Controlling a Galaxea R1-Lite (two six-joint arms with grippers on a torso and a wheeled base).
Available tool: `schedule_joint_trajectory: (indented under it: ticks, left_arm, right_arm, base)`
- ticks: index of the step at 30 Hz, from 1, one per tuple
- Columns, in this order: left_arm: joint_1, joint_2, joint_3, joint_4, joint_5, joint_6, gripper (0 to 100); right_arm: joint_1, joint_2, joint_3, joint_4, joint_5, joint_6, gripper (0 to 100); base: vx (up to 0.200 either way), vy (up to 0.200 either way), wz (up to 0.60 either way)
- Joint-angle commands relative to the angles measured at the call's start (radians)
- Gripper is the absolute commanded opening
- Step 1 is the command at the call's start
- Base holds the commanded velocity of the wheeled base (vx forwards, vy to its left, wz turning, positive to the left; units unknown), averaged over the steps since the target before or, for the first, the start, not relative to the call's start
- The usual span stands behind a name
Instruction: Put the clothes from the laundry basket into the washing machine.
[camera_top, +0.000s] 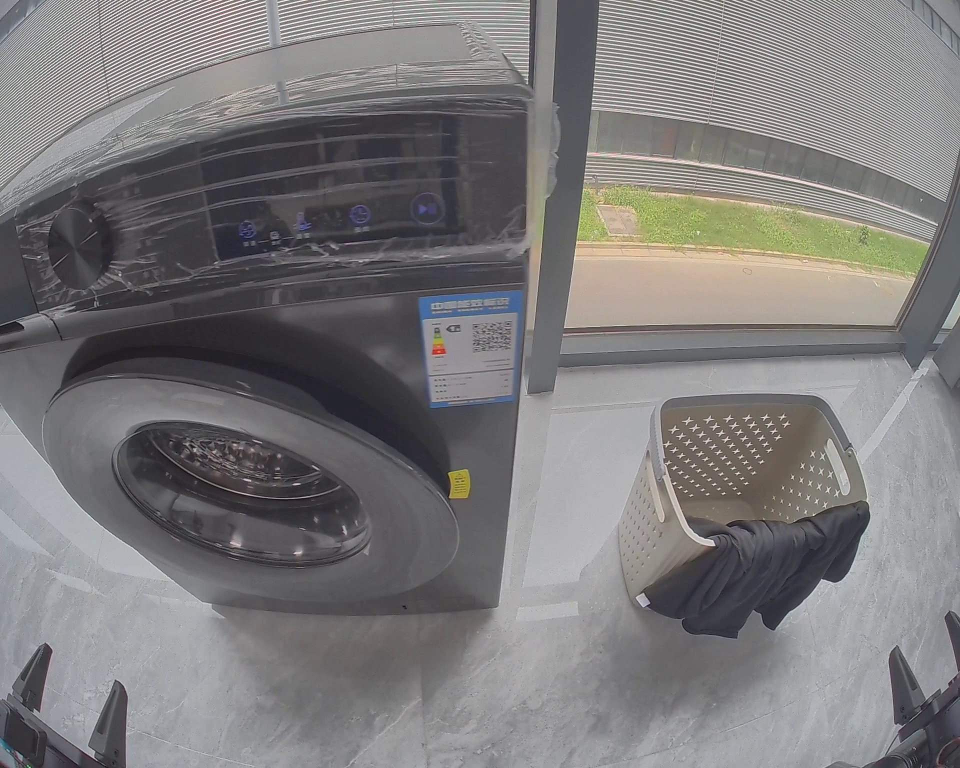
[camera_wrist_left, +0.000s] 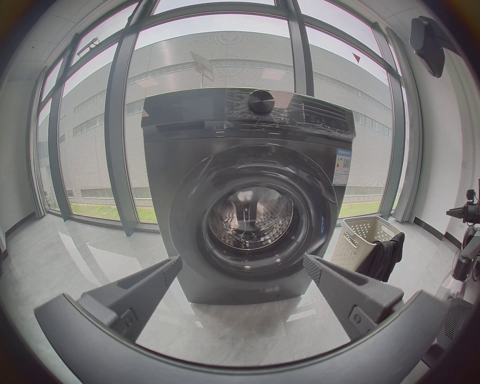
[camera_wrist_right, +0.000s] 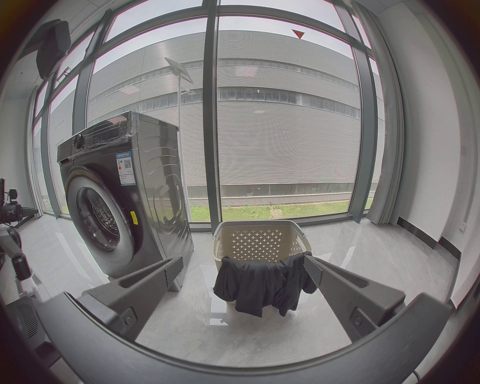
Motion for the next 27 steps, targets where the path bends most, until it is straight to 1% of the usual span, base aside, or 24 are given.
schedule_joint_trajectory:
  ticks: [1, 4, 10, 16, 18, 27]
  left_arm:
    - [0.000, -0.017, 0.016, -0.001, 0.000, 0.001, 100]
    - [0.000, -0.017, 0.016, -0.001, 0.000, -0.001, 100]
    - [0.000, -0.017, 0.016, -0.001, 0.002, 0.001, 100]
    - [0.000, -0.017, 0.016, -0.001, 0.000, 0.004, 100]
    - [0.000, -0.017, 0.016, -0.001, 0.000, -0.001, 100]
    - [0.000, -0.017, 0.016, -0.001, 0.000, -0.001, 100]
  right_arm:
    - [0.001, -0.014, 0.018, 0.000, -0.001, 0.000, 100]
    - [0.001, -0.014, 0.018, 0.000, -0.001, 0.000, 100]
    - [0.001, -0.014, 0.018, 0.000, -0.001, 0.000, 100]
    - [0.001, -0.014, 0.018, 0.000, -0.001, 0.000, 100]
    - [0.001, -0.014, 0.018, 0.000, -0.001, 0.000, 100]
    - [0.001, -0.014, 0.018, 0.000, -0.001, 0.000, 100]
  base:
    - [0.000, 0.000, 0.00]
    - [0.000, 0.000, 0.00]
    - [-0.200, 0.000, 0.00]
    - [0.000, 0.000, 0.00]
    - [0.000, 0.200, 0.00]
    - [0.000, 0.200, 0.00]
